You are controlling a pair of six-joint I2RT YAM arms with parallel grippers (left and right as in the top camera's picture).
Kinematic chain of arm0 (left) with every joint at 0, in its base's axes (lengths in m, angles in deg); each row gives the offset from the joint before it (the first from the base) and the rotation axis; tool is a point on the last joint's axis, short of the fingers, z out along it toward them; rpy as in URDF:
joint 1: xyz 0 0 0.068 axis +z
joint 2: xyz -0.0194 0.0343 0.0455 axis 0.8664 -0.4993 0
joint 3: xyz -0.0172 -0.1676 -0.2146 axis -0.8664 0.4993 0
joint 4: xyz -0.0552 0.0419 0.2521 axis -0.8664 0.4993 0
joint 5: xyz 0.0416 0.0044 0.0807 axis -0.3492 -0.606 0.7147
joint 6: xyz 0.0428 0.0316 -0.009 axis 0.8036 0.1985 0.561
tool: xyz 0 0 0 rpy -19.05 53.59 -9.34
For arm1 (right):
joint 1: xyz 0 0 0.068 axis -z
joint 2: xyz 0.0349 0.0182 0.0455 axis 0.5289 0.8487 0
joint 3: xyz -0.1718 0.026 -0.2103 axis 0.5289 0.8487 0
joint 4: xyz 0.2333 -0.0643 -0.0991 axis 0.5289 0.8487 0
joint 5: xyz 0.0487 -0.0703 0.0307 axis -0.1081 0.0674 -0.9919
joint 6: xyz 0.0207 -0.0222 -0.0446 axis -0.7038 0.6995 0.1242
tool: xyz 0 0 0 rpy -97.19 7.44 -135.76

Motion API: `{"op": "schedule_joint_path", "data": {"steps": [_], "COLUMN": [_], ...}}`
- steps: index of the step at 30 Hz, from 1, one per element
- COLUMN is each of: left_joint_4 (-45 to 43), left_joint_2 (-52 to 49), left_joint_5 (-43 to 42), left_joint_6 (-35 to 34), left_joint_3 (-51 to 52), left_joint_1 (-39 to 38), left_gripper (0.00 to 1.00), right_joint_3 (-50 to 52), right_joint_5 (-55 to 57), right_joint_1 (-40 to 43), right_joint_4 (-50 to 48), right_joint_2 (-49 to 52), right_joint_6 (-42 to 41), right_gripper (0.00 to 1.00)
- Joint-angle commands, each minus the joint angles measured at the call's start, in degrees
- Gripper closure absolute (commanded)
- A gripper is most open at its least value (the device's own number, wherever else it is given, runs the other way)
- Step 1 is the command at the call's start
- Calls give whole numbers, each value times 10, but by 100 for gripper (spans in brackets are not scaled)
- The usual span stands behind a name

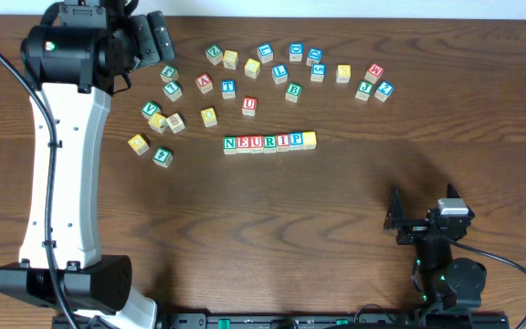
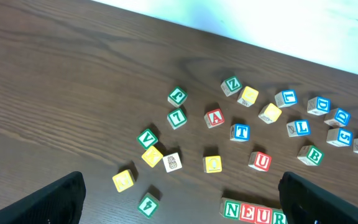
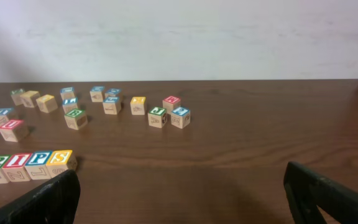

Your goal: Spell out NEURIPS

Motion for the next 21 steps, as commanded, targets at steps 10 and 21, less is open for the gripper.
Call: {"op": "schedule_joint_path", "data": {"steps": [10,21], "left_joint_4": [1,-65], "left_joint_2": [-3,27], "left_joint_5": [4,4], "left_joint_6": [8,63], "left_joint_3": [-1,22], "left_joint_1": [2,2], "left_gripper": [2,2], "right_joint_3": [3,3], "right_joint_5": [-3,-3], "right_joint_1": [2,2], "right_joint_4": [0,0], "right_joint_2": [-5,-5], "right_joint_6": [-8,-8], "right_gripper": [1,1]}}
